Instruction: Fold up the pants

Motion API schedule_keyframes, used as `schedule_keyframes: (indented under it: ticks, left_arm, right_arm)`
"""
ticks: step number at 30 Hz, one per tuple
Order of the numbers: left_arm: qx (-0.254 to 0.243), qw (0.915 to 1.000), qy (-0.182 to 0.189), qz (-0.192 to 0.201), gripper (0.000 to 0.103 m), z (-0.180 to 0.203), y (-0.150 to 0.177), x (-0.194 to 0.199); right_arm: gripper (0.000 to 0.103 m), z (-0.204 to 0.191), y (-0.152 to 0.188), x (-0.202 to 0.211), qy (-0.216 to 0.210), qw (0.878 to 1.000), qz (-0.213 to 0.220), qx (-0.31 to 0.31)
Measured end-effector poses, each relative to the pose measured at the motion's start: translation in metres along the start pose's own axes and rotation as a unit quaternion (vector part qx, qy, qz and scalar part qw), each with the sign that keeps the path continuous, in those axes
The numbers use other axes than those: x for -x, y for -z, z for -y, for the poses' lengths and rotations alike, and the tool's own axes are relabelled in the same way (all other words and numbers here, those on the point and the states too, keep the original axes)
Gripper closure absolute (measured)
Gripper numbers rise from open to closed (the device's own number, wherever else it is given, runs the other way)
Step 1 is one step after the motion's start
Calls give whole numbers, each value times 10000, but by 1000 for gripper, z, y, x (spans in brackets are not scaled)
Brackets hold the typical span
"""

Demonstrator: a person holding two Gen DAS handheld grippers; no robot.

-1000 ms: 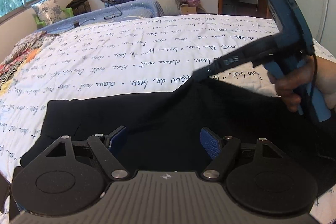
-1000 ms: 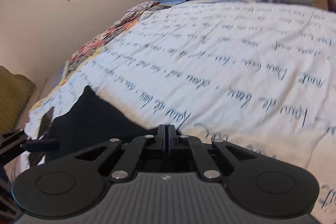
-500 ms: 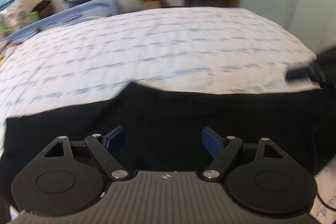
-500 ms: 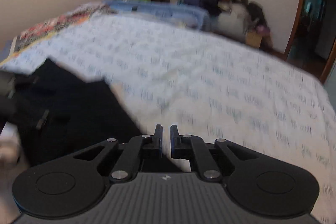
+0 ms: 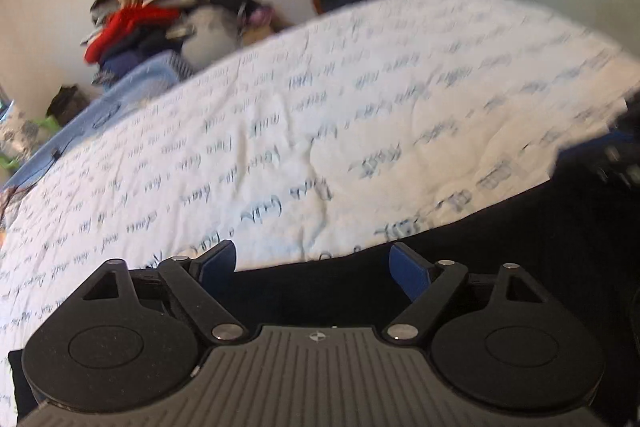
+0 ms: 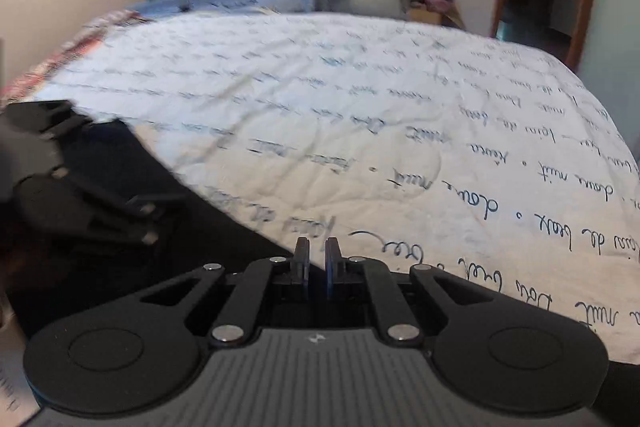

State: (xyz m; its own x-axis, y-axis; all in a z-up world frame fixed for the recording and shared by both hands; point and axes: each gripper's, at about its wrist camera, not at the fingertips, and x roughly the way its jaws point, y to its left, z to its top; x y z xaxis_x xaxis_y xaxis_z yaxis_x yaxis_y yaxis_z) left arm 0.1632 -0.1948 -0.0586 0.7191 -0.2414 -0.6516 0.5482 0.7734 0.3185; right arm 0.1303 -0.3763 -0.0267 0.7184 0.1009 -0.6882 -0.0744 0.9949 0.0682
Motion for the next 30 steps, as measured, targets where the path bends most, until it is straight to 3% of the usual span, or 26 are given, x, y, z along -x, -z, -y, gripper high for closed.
schedule_keyframes:
  ticks: [4, 6, 9, 11, 13, 14, 15, 16, 19, 23, 25, 26, 28, 30]
  left_arm:
    - [141, 9984, 499, -202, 13, 5, 5, -1]
    - [23, 9985, 405, -375, 13, 22, 5, -18]
    - [80, 9997, -73, -235, 11, 37, -3, -25]
    - [198, 9989, -293, -314, 16, 43, -14, -19]
    - [383, 9992, 13, -114, 12, 47, -16, 3]
    - [410, 9987, 286, -28, 9, 51, -14, 12]
    - [425, 9979, 496, -9, 7, 57, -11, 17]
    - [404, 9972, 633, -52, 7, 64, -8, 17]
    - [178, 9972, 680, -245, 8, 91, -7, 0]
    - [321, 9985, 417, -180, 6, 103, -17, -13]
    - [324, 9985, 385, -235, 11, 101, -23, -5]
    - [313, 9985, 418, -163, 9, 99, -23, 4]
    - [288, 9984, 484, 20, 7, 97, -19, 18]
    - [262, 9981, 553, -42, 6, 105, -17, 17]
  right_arm:
    - [93, -9, 26, 29, -191, 9975, -395, 562]
    - [93, -2, 35, 18, 119, 9966, -632, 523]
    - [93, 26, 36, 10, 115, 9991, -177, -366]
    - [92, 41, 35, 21, 546, 9929, 127, -1044]
    - [82, 45, 41, 45, 977, 9883, 324, -1126]
    - [54, 46, 46, 57, 1099, 9874, 336, -1084]
    - [10, 46, 53, 65, 1213, 9873, 234, -997]
    - [0, 44, 60, 73, 1398, 9864, 166, -846]
    - [0, 41, 76, 83, 1814, 9827, 25, -371]
    - [0, 73, 80, 51, 2025, 9775, -221, -553]
    - [0, 95, 79, 52, 1827, 9757, -46, -1205]
    - [0, 99, 80, 62, 1851, 9720, 88, -1443]
    - [0, 95, 82, 86, 1957, 9703, 450, -1348]
    - [0, 86, 85, 96, 1996, 9741, 497, -935]
